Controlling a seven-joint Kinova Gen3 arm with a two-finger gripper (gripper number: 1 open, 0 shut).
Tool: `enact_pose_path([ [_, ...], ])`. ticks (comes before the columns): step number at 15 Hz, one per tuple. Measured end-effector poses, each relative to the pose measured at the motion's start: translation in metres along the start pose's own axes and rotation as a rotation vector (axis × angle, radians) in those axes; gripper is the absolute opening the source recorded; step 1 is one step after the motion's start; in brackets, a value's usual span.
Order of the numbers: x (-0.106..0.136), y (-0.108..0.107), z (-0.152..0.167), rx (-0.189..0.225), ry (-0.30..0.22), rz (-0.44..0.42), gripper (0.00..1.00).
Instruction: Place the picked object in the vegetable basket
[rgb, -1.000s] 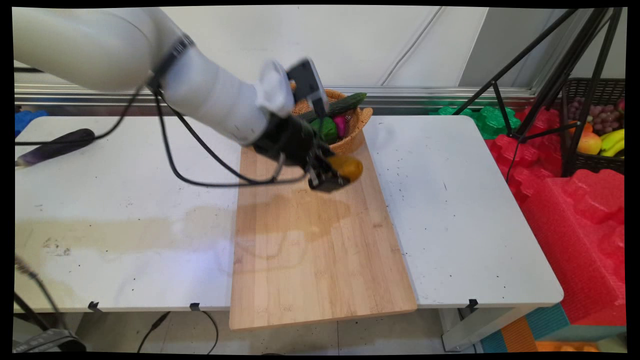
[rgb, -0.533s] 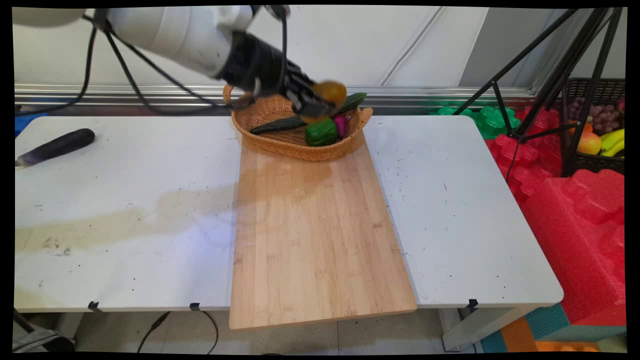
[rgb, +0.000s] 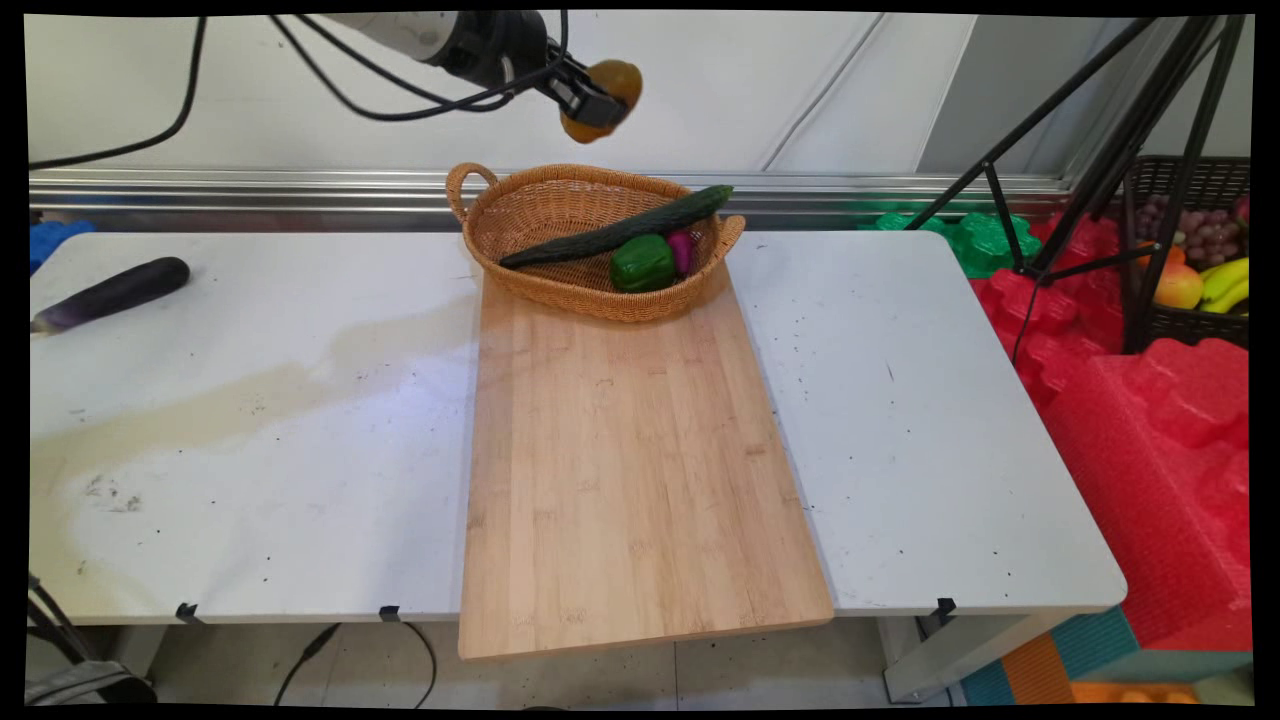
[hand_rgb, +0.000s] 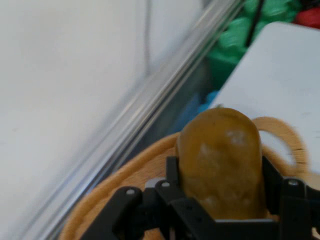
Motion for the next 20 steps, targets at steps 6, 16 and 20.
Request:
enact_pose_path([
  [6,-0.009,-0.053,0.061,0.09,-0.101,0.019,0.0],
  [16,-0.047,-0.091,0.143,0.073,-0.279,0.086,0.0],
  [20,-0.066,-0.096,0.164,0.052,-0.335,0.117,0.0],
])
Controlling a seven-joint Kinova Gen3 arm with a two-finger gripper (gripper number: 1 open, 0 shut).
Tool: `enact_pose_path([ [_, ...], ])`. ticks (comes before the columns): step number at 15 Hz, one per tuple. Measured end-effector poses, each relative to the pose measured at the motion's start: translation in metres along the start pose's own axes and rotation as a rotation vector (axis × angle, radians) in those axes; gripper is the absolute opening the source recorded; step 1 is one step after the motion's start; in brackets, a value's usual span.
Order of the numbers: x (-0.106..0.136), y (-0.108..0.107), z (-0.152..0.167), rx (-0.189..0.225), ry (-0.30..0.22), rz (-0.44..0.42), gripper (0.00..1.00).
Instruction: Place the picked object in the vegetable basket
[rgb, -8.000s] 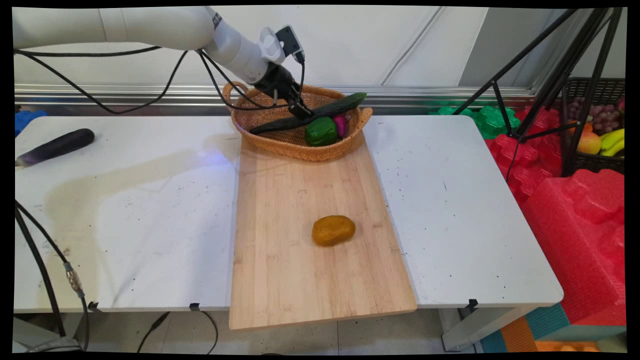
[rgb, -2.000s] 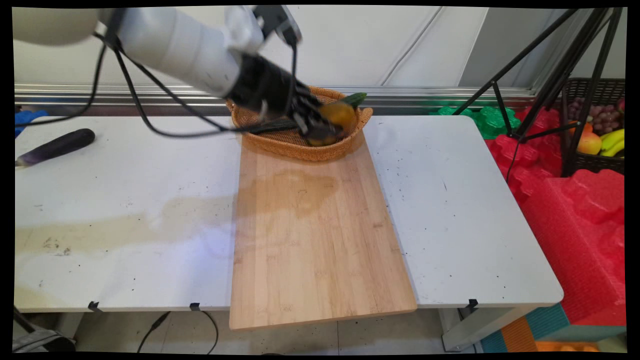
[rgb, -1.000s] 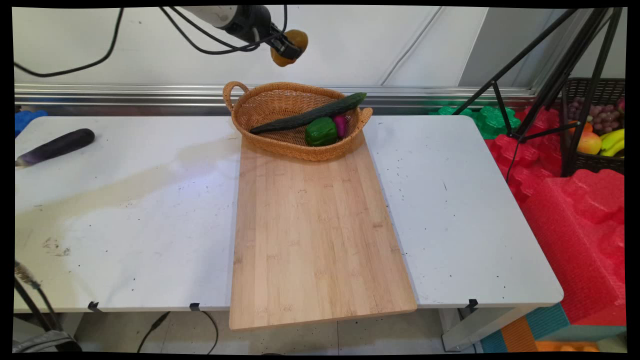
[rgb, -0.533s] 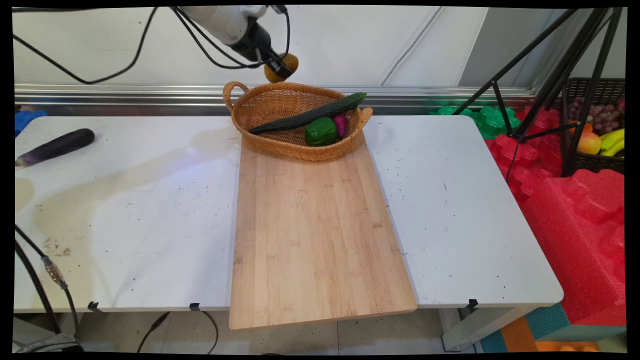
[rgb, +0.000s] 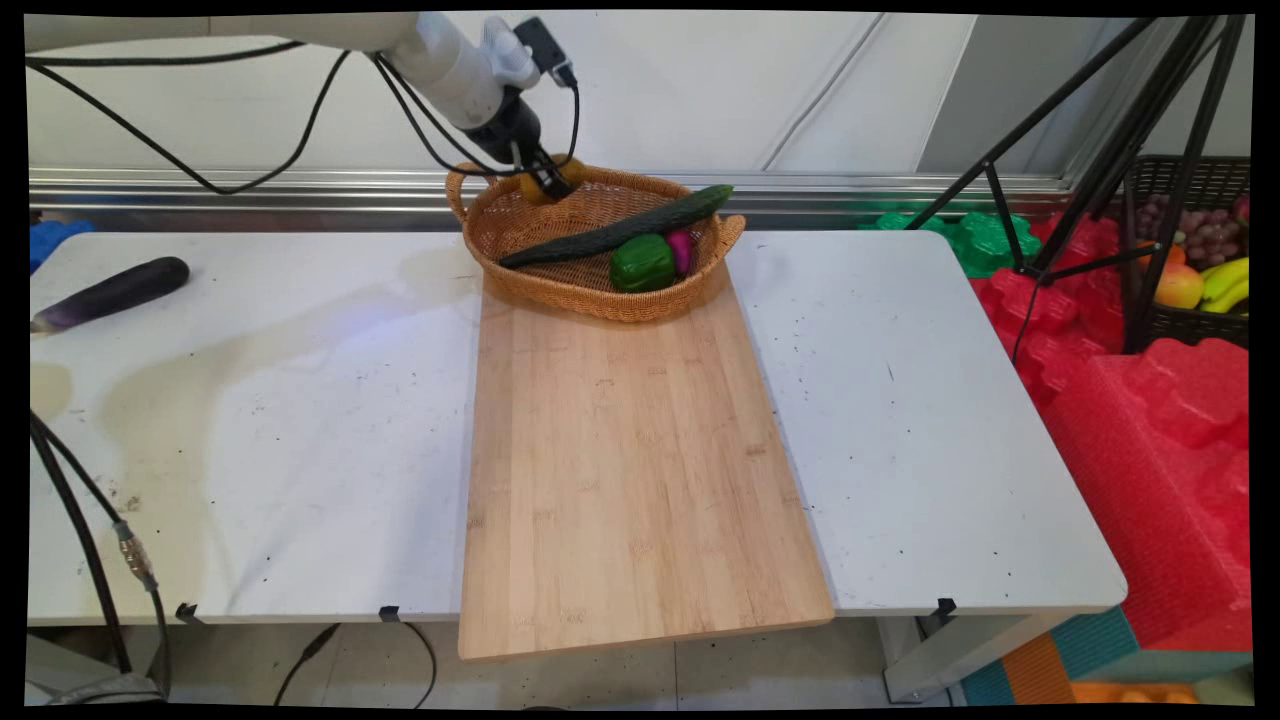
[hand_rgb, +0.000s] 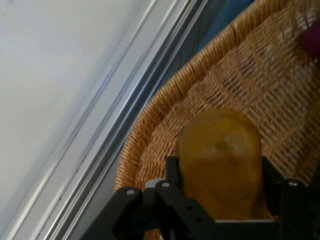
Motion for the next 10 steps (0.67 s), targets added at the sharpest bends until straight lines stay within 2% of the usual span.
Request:
enact_pose_path([
  [8,-0.013,0.001,0.034,-0.028,-0.046,0.041,0.0],
  [9,-0.013,0.001,0.036,-0.03,-0.048,0.044,1.0],
  [10,-0.014,0.001,0.039,-0.032,-0.05,0.047,1.0],
])
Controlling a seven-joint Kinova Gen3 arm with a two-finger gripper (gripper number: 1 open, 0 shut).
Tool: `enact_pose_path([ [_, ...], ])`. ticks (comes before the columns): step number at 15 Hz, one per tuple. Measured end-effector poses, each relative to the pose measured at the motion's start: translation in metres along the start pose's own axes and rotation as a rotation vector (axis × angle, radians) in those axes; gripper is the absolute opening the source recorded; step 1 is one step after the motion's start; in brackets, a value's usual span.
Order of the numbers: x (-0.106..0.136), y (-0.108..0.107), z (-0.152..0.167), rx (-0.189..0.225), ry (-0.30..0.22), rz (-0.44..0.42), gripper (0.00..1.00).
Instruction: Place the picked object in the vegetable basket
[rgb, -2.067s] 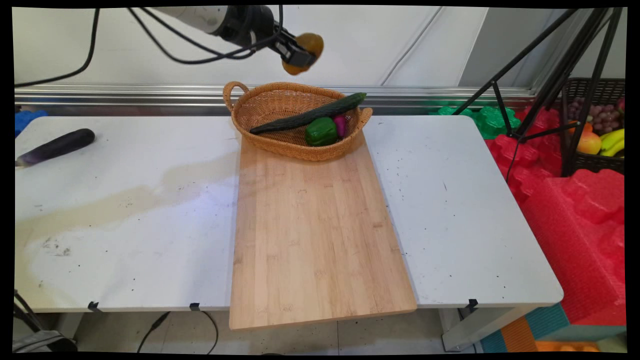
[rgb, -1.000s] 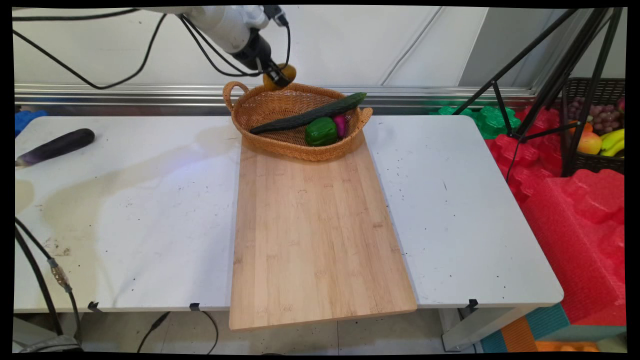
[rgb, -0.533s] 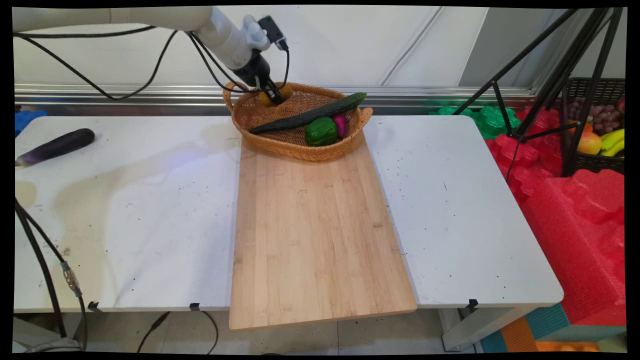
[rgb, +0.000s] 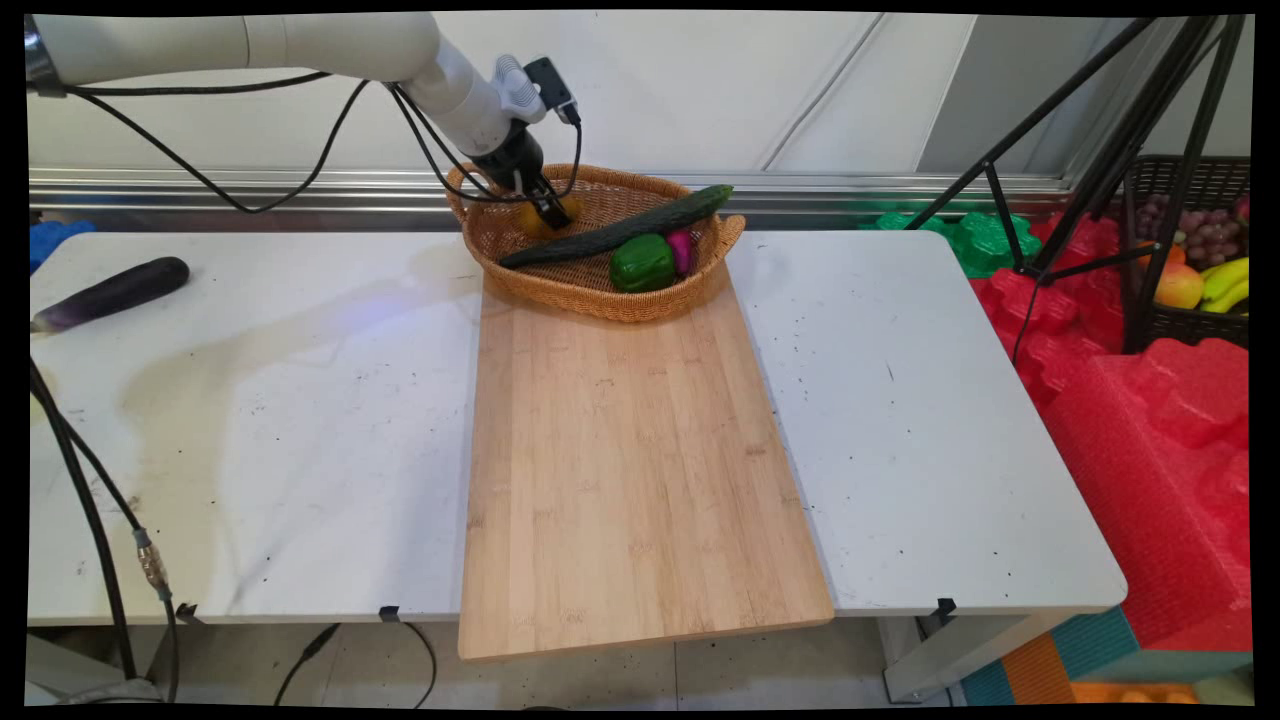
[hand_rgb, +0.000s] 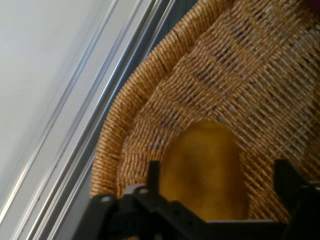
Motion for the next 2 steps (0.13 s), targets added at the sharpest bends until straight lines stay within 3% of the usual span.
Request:
enact_pose_path([
  [2,-0.0004,0.0004,0.0028,-0.002,0.0,0.004,1.0],
])
